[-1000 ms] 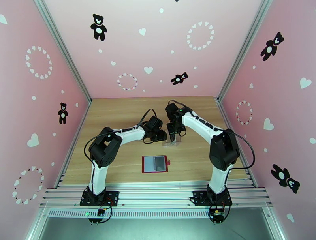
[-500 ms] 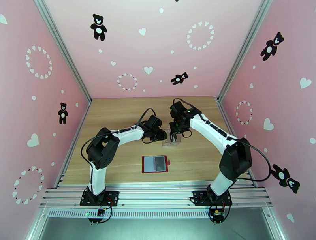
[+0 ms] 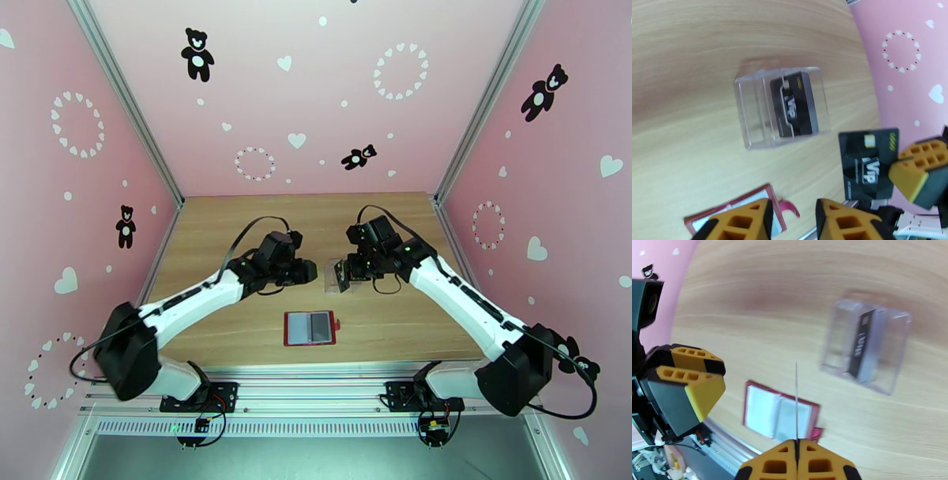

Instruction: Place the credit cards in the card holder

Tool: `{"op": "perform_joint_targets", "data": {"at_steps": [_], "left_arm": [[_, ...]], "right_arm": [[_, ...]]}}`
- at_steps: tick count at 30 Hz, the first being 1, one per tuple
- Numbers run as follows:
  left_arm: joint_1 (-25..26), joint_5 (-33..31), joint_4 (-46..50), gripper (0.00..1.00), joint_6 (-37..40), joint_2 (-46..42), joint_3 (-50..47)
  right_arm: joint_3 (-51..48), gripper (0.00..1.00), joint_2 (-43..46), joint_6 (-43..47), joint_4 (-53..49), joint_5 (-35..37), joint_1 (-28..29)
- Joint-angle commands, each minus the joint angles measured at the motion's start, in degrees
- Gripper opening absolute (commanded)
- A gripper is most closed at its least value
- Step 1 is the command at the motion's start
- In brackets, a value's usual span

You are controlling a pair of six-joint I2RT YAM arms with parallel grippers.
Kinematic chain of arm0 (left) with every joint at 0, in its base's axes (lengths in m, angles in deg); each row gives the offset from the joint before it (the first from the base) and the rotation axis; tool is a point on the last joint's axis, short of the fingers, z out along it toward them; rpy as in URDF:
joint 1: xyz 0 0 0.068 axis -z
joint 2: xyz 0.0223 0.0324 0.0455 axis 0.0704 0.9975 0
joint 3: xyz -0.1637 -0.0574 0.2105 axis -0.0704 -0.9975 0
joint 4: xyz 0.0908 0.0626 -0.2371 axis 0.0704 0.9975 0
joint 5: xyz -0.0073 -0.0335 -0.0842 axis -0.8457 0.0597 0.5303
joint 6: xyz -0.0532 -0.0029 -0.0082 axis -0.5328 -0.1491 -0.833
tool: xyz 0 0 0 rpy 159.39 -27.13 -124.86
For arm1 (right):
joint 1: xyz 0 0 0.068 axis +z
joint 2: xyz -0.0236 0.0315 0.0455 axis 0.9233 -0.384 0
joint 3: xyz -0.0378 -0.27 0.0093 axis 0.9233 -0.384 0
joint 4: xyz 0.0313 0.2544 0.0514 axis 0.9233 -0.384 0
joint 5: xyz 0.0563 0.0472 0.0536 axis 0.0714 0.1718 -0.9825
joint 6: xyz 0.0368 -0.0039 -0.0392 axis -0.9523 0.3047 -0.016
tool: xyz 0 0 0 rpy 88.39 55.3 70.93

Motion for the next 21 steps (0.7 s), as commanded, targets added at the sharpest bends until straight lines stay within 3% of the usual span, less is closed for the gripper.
{"op": "perform_joint_targets", "data": {"at_steps": [1,8,15,21], "left_arm": [[0.7,-0.8,1.3,0.36,-1.1,-6.2,-7.3],[1.7,1.9,-3.7,0.38,-5.7,-16.9,-22.4],[4.3,-1.9,-4.0,0.38,-7.3,-16.2,-25.3],[4.9,-1.4,-10.8,0.35,-9.4,-10.0,-29.7]], "right_arm": [[-3.3,0.00,2.8,-5.0,4.9,-3.7,2.8],[-16.2,0.00,5.1,-12.7,15.6,-3.1,9.6],[-23.8,0.00,2.2,-18.1,25.8,-2.5,13.6],[-26.3,0.00,-2.1,-21.2,32.0,-1.7,16.0]]}}
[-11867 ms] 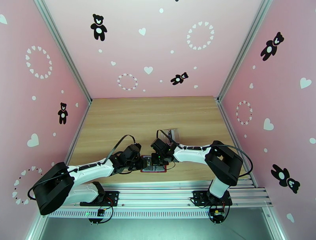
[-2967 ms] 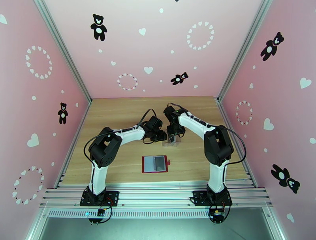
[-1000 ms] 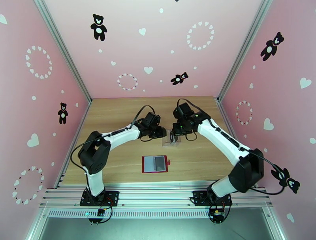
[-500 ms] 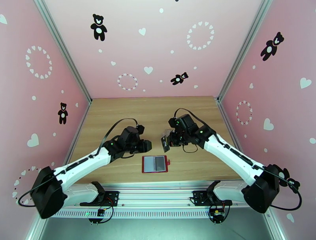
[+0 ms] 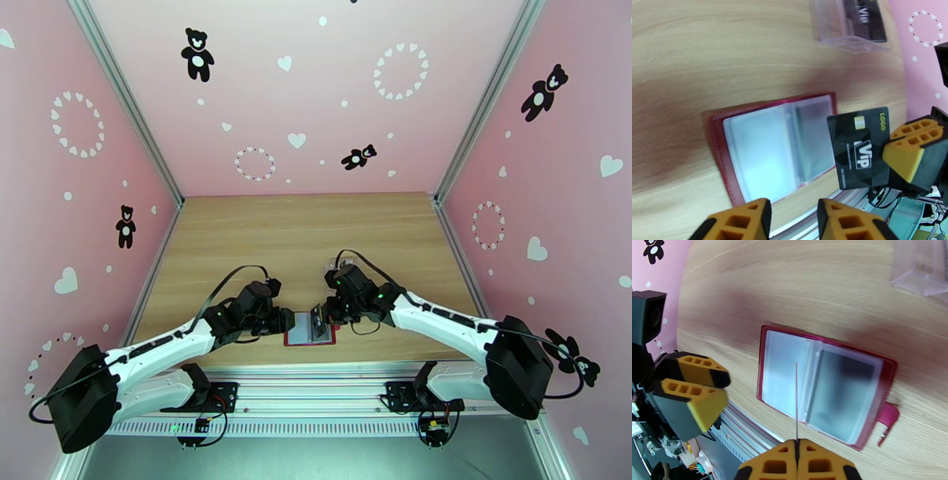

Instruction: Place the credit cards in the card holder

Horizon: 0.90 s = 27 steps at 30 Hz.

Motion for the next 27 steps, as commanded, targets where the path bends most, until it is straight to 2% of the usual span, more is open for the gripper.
{"op": "perform_joint_targets", "data": {"at_steps": [1,27], "left_arm": [[0.9,-1.1,-4.9,0.34,-1.8,3.6,-2.1],[1.6,-4.9,-5.2,0.30,-1.8,7.8,-2.6]], "right_arm": [[-1.8,0.00,-2.3,-3.5,6.8,0.4,1.0],[-5.4,0.00,-3.9,-4.5,10.1,2.3,1.3]]}}
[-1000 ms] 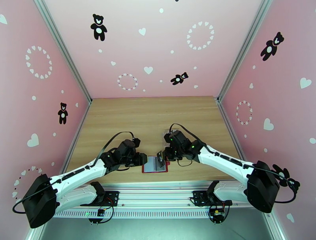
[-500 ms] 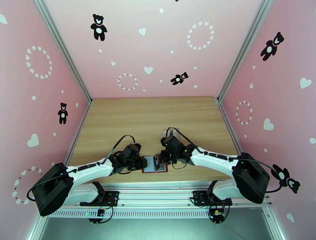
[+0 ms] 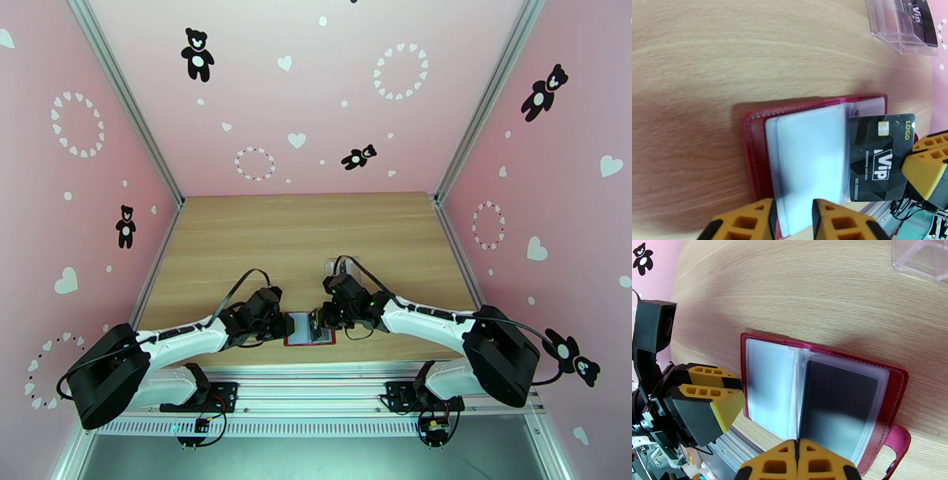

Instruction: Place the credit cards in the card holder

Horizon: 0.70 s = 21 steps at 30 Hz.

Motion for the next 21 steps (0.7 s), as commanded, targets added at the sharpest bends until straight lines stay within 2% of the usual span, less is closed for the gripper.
{"op": "perform_joint_targets", "data": {"at_steps": [1,21], "left_arm": [[0.4,-1.3,-0.3,0.29,-0.5,0.9,-0.8],[0.9,-1.5,-2.6,0.26,-1.3,3.9,-1.6]], "right_arm": [[-0.8,0.00,-0.4,-0.5,1.6,0.6,0.2],[-3.6,0.00,-2.3,-2.6,5.1,0.3,0.3]]}}
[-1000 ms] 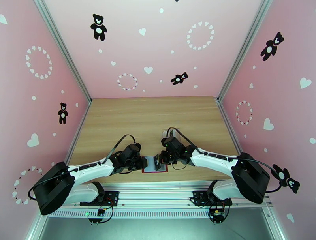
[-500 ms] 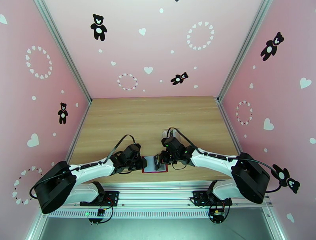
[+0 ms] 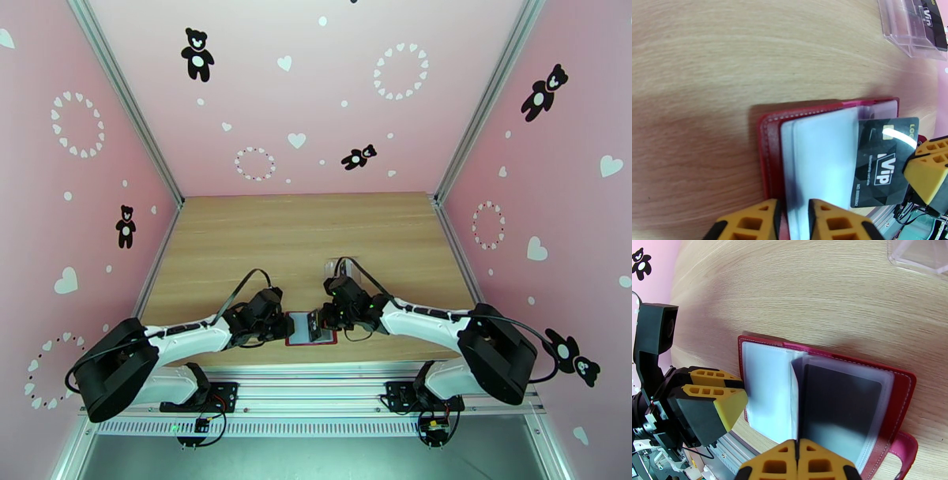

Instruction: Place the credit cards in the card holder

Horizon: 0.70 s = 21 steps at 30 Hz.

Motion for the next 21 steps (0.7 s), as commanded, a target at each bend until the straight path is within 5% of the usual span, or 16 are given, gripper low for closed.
{"op": "perform_joint_targets", "data": {"at_steps": [1,21], "left_arm": [[0.6,-1.1,-0.2,0.25,-0.6,1.3,-1.2],[1.1,-1.1,-0.6,0.24,-0.7,1.7,-1.4]], "right_arm": [[-1.4,0.00,-1.2,-1.0,0.6,0.5,0.3],[-3.1,0.00,-2.3,-1.4,2.4,1.3,0.3]]}}
